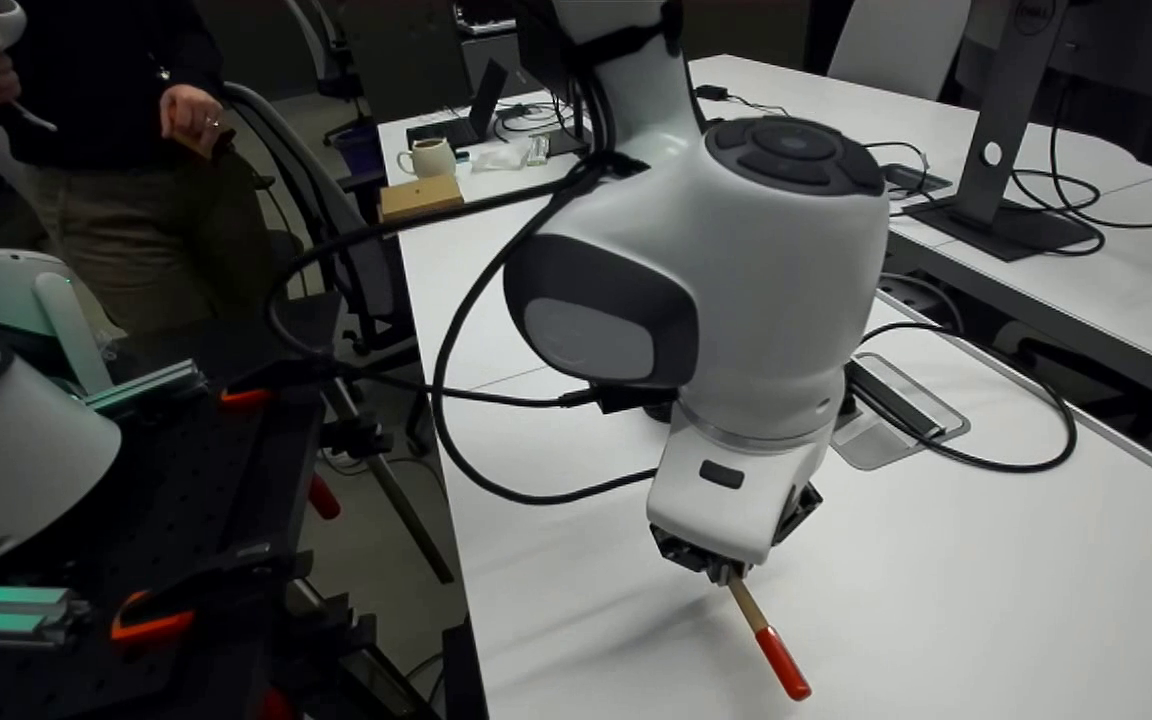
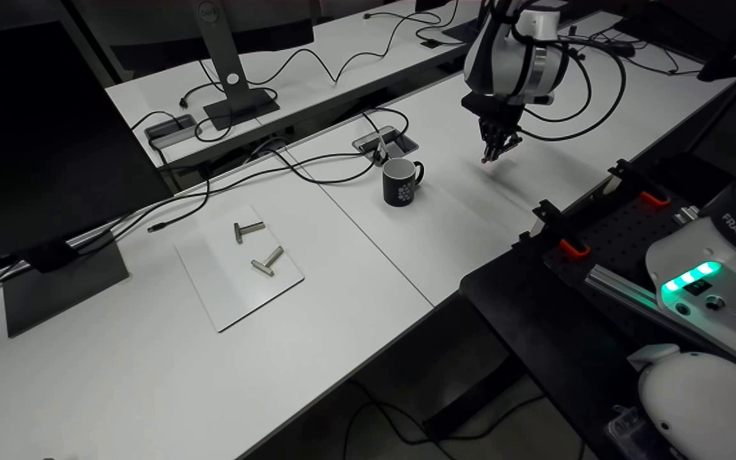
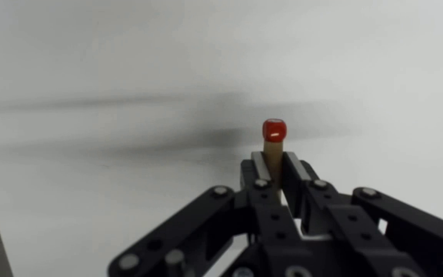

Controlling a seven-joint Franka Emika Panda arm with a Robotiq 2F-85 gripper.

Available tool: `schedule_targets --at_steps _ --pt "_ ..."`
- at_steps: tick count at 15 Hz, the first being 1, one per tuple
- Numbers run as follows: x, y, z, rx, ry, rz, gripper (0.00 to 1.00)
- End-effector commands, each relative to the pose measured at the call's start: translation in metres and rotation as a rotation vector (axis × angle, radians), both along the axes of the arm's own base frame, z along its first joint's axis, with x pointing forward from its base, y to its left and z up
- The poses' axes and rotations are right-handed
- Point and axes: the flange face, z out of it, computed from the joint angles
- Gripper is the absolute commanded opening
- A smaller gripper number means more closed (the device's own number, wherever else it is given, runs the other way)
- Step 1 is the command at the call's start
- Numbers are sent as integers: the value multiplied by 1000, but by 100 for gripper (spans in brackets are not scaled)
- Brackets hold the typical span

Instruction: Put the sharpie in the mug

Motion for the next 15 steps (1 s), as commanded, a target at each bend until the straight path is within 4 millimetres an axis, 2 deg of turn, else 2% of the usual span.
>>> schedule_targets --at_steps 1,8,13,14,15 --pt "-10 19 28 -4 -29 77 4" --pt "-11 61 53 67 -57 220 4" --pt "-6 80 58 296 -49 261 4" --pt "-5 83 50 212 -41 243 15" --pt "-5 83 51 248 -40 250 15"
